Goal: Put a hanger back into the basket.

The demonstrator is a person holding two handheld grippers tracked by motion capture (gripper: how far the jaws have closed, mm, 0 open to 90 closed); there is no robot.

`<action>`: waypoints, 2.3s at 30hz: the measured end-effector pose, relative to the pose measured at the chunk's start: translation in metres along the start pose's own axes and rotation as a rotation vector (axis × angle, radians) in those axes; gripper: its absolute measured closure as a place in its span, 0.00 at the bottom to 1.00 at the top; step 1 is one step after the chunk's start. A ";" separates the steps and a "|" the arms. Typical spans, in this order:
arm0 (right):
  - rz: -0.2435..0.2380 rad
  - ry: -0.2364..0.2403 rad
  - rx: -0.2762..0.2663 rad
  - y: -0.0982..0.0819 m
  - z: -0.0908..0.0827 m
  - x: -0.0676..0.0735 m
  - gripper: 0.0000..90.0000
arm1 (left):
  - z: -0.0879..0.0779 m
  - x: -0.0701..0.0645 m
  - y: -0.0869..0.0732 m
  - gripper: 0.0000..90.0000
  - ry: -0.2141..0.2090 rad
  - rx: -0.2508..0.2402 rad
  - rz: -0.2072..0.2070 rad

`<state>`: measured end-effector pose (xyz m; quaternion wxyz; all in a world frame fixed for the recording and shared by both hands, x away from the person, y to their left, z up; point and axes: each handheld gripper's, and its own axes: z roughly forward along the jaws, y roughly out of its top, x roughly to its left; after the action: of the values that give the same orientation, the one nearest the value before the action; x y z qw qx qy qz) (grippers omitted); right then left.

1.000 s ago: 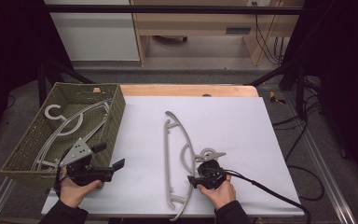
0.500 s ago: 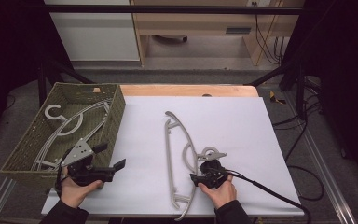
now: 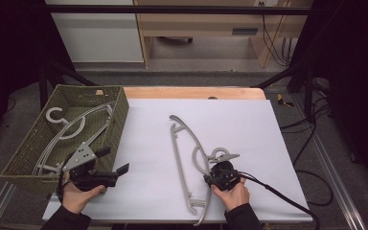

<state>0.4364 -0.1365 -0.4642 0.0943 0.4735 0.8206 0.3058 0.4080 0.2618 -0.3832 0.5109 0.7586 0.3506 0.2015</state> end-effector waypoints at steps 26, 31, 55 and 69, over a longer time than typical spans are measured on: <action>-0.040 -0.123 0.012 0.002 -0.007 -0.040 0.89 | 0.006 -0.002 -0.002 0.10 -0.018 0.017 0.001; -0.044 -0.058 0.006 0.002 -0.009 -0.056 0.89 | 0.006 -0.003 -0.002 0.10 -0.018 0.019 0.006; -0.039 -0.110 0.063 -0.019 -0.023 -0.045 0.83 | 0.006 -0.004 -0.002 0.10 -0.020 0.022 0.005; 0.002 -0.110 0.119 -0.009 -0.024 -0.047 0.92 | 0.006 -0.006 0.000 0.10 -0.020 0.030 0.013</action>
<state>0.4445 -0.1888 -0.4568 0.1106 0.4952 0.8304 0.2302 0.4084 0.2536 -0.3856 0.5018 0.7703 0.3435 0.1918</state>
